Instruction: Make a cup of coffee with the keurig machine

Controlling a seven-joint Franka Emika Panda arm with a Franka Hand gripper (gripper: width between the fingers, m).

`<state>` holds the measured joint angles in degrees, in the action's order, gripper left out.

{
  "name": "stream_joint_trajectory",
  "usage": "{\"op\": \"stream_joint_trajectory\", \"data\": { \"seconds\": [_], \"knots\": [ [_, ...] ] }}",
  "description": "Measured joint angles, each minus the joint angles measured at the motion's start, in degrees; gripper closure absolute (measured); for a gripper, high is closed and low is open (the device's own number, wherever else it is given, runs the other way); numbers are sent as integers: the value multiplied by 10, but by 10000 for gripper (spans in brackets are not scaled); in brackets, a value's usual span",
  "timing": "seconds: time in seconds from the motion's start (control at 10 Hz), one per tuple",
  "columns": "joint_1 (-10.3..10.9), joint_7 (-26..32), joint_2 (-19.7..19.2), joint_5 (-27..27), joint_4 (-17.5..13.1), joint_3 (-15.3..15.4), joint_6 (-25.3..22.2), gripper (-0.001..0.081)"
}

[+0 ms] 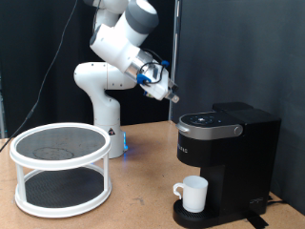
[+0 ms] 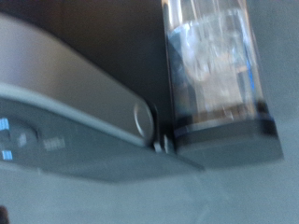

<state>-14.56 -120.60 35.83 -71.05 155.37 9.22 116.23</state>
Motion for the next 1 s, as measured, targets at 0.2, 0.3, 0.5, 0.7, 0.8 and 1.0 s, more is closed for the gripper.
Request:
{"op": "stream_joint_trajectory", "data": {
  "seconds": [0.2, 0.3, 0.5, 0.7, 0.8, 1.0],
  "knots": [
    [0, -40, 38, -8, -5, -5, -15, 72],
    [0, -59, 59, -12, -1, -6, -15, 72],
    [0, -55, 57, -9, -5, -3, -10, 72],
    [-3, -76, 49, 38, -44, 13, 3, 72],
    [-12, -103, 45, 87, -66, 32, 18, 72],
    [-41, -141, 35, 214, -114, 79, 31, 72]
  ]
}}
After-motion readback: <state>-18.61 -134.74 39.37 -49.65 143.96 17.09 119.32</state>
